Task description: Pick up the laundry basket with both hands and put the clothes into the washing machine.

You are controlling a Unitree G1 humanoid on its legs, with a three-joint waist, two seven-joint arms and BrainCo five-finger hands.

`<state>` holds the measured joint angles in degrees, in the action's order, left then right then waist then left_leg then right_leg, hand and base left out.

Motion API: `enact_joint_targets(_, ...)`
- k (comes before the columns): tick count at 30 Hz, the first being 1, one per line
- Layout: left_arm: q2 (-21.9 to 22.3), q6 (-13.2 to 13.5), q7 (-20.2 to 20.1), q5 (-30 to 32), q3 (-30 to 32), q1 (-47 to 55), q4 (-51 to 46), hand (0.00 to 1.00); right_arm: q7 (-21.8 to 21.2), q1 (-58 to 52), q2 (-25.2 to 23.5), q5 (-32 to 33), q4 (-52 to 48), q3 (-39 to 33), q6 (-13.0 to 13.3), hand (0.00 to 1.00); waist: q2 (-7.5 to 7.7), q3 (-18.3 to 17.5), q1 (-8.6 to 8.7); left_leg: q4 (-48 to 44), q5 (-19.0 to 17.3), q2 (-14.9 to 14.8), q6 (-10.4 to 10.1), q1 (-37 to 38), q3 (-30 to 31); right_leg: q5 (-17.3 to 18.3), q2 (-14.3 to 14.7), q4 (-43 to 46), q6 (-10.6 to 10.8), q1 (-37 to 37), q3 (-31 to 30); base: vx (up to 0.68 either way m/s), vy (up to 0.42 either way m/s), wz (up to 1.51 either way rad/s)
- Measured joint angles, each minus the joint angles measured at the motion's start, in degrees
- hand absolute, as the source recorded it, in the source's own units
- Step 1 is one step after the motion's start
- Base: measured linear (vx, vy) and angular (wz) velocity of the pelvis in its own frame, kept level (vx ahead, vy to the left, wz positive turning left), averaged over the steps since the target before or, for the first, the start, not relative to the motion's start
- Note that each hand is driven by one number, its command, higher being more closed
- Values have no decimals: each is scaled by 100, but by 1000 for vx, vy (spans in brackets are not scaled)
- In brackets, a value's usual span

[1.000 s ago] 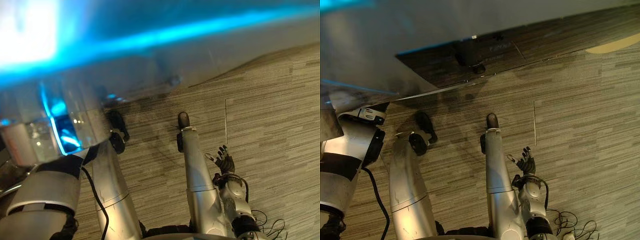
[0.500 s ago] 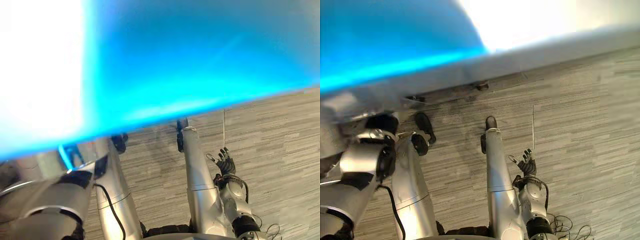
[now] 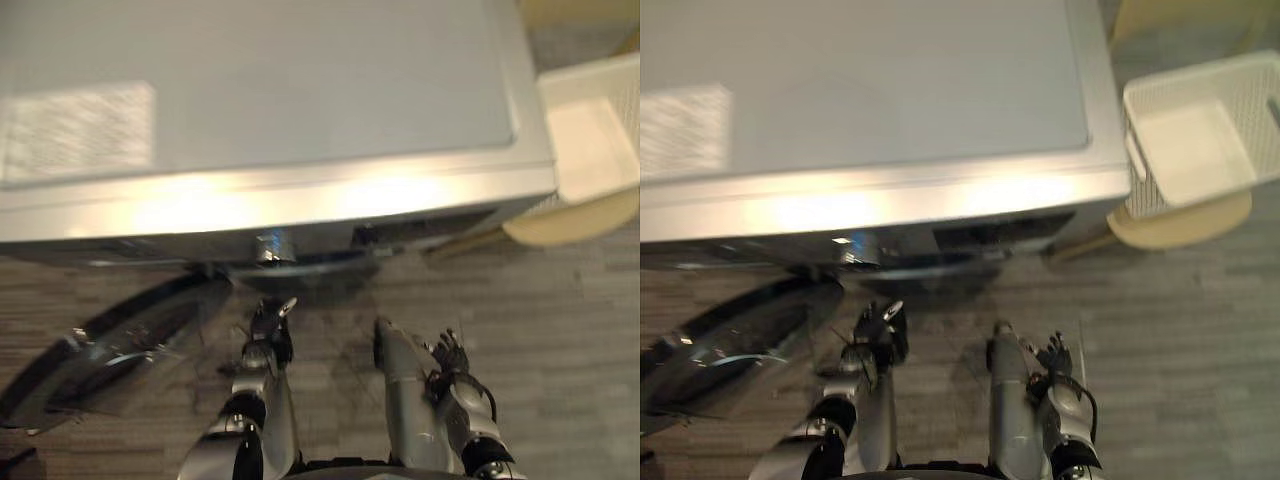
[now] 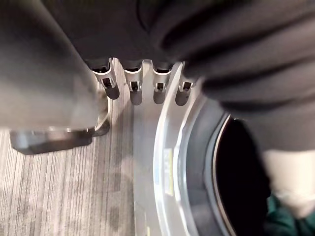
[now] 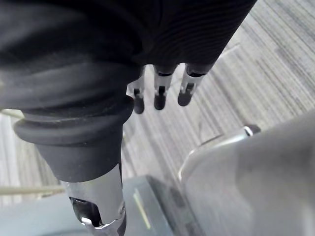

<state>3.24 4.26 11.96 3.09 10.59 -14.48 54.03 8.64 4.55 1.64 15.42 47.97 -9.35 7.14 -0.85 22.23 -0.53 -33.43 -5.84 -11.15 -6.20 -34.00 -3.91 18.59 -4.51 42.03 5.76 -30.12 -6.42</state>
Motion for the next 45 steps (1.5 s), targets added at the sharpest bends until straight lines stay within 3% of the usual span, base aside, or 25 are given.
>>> enact_joint_targets(2, 80, 10, -174, 168, -101, 604, 123, 0, -140, -268, -6, -95, 136, -123, -46, 0, -159, -430, -27, 526, 86, 183, 13, 630, 59, 1, -199, -486, 2, 716, 211, 205, 2, 53)
enact_joint_targets(4, 65, 30, -284, 238, -112, 940, 191, 0, -243, -434, -67, -267, 330, -290, -135, 0, -169, -836, -40, 969, 230, 338, 36, 969, 147, -7, -353, -864, 6, 1145, 439, 227, -1, 65)
enact_joint_targets(9, -22, 103, -511, 242, -81, 1387, 403, 0, -398, -723, -230, -559, 803, -417, -278, 0, 43, -1583, -52, 2171, 759, 631, 6, 1909, 618, -159, -595, -1971, 30, 2418, 1242, 178, -21, 70)
enact_joint_targets(13, -38, 112, -582, 190, 81, 1437, 480, 0, -549, -640, -244, -730, 1024, -80, -331, 0, 122, -1716, -81, 2658, 1070, 702, -52, 2275, 1082, -244, -540, -2495, -4, 3123, 1847, 122, -65, 66)
enact_joint_targets(16, 5, 118, -589, 57, 105, 1452, 474, 0, -597, -527, -196, -879, 1138, 188, -342, 0, 35, -1755, -112, 2772, 1323, 801, -21, 2244, 1345, -243, -519, -2550, -6, 3344, 2305, -6, -63, 78)
enact_joint_targets(18, 47, 115, -593, -25, 138, 1474, 456, 0, -615, -424, -113, -908, 1148, 293, -365, 0, -44, -1769, -58, 2950, 1816, 830, 33, 2111, 1319, -317, -568, -2605, -126, 3426, 2752, -80, -10, 99)
enact_joint_targets(19, 65, 112, -598, -64, 219, 1474, 420, 0, -612, -362, -129, -911, 1150, 330, -362, 0, 9, -1726, -68, 2609, 1543, 808, 75, 1997, 1085, -372, -604, -2642, -191, 3416, 2928, -117, 67, 66)
enact_joint_targets(20, 73, 95, -598, -183, 385, 1397, 358, 0, -605, -226, -89, -913, 1126, 308, -367, 0, -7, -1697, -137, 1169, 642, 734, 280, 1706, 568, -382, -658, -2501, -182, 3455, 2951, -71, 95, 22)
enact_joint_targets(21, 75, 96, -599, -270, 443, 1451, 342, 0, -603, -200, -60, -912, 1111, 295, -368, 0, -44, -1697, -176, 564, 365, 646, 419, 1623, 410, -386, -667, -2357, -183, 3454, 2947, -75, 96, 9)
enact_joint_targets(22, 107, 107, -609, -361, 526, 1570, 262, 0, -604, -198, 49, -911, 1013, 241, -375, 0, -161, -1678, -185, 87, 333, 474, 395, 1550, 177, -392, -571, -2033, -204, 3451, 2938, -163, 89, 14)
enact_joint_targets(23, 85, 129, -633, -420, 519, 1666, 212, 0, -605, -207, 53, -902, 977, 217, -399, 0, -220, -1705, -186, 381, 449, 617, 263, 1691, 207, -376, -534, -2071, -252, 3410, 2742, -248, 83, 28)
enact_joint_targets(24, -82, 142, -672, -472, 514, 1729, 226, 0, -620, -226, 17, -902, 1008, 203, -399, 0, 174, -1825, -134, 1362, 701, 941, -163, 2001, 517, -338, -639, -2440, -357, 3339, 2495, -200, 32, 40)
enact_joint_targets(25, -206, 105, -681, -494, 574, 1618, 277, 0, -623, -137, 7, -896, 1141, 49, -364, 0, 241, -1854, -107, 747, 195, 792, 158, 2020, 574, -585, -727, -2703, -172, 3359, 2582, -174, 71, 3)
enact_joint_targets(26, -245, 68, -677, -548, 653, 1754, 334, 0, -595, 2, 58, -868, 1188, -208, -353, 0, 148, -1776, -179, -590, -421, 432, -58, 2140, 582, -815, -621, -2712, -177, 3242, 2463, -130, 106, -15)
enact_joint_targets(27, -271, 61, -678, -578, 665, 1796, 403, 0, -597, 11, 86, -866, 1205, -262, -351, 0, 88, -1789, -154, -643, -524, 323, -154, 2291, 628, -879, -615, -2710, -161, 3165, 2442, -222, 229, -21)
enact_joint_targets(28, -279, 36, -674, -594, 679, 1789, 519, 0, -596, 10, 126, -852, 1286, -422, -353, 0, 6, -1789, -67, -377, -750, 261, -438, 2496, 864, -981, -622, -2700, -87, 3004, 2452, -172, 221, 11)
enact_joint_targets(29, -287, 5, -669, -597, 585, 1789, 520, 0, -595, 7, 157, -823, 1459, -531, -378, 0, -50, -1753, -26, 28, -907, 412, -342, 2610, 966, -1160, -611, -2770, -22, 2900, 2423, -232, 258, 18)
enact_joint_targets(32, -457, -5, -642, -593, 80, 1770, 512, 0, -627, -210, 76, -819, 1876, -515, -501, 0, 54, -1756, 0, 671, -943, 656, -273, 2656, 1186, -1330, -671, -3100, -74, 2885, 2282, -211, 185, 39)
enact_joint_targets(36, -674, 101, -570, -564, -620, 1718, 493, 0, -607, -362, 129, -810, 1860, -558, -512, 0, 183, -1733, 9, 1463, -575, 1190, 284, 2815, 1336, -1613, -1175, -3079, 184, 2708, 2352, -260, 138, 34)
enact_joint_targets(37, -681, 139, -565, -556, -697, 1704, 482, 0, -608, -429, 74, -814, 1833, -553, -512, 0, 349, -1759, -1, 1617, -463, 1367, 363, 2807, 1333, -1595, -1420, -3005, 208, 2597, 2342, -282, 103, 29)
enact_joint_targets(39, -625, 183, -566, -508, -731, 1698, 471, 0, -588, -544, 109, -830, 1798, -537, -490, 0, 234, -1754, 0, 762, -555, 1502, 505, 2442, 1129, -1608, -1583, -2954, 202, 2433, 2317, -224, 204, 8)
enact_joint_targets(40, -566, 190, -567, -469, -684, 1742, 492, 0, -589, -622, 152, -828, 1567, -524, -487, 0, 75, -1745, 6, 585, -854, 1398, 599, 2389, 1020, -1626, -1523, -2951, 232, 2374, 2298, -188, 271, -12)
enact_joint_targets(42, -572, 190, -575, -454, -533, 1746, 507, 0, -586, -626, 112, -844, 1529, -437, -515, 0, 169, -1735, -30, 717, -929, 1442, 656, 2400, 798, -1617, -1553, -3103, 222, 2363, 2157, -179, 182, -32)
enact_joint_targets(43, -637, 182, -574, -443, -390, 1811, 510, 0, -590, -630, 77, -910, 1526, -217, -523, 0, 216, -1730, -44, 927, -918, 1414, 711, 2430, 603, -1543, -1553, -3334, -5, 2389, 2135, -214, 144, -51)
enact_joint_targets(45, -635, 164, -573, -335, -247, 1859, 519, 0, -617, -600, 106, -948, 1446, -10, -533, 0, 204, -1736, -48, 1388, -698, 1127, 1027, 2546, 230, -1597, -1319, -2763, -105, 2224, 2152, -199, 121, -49)
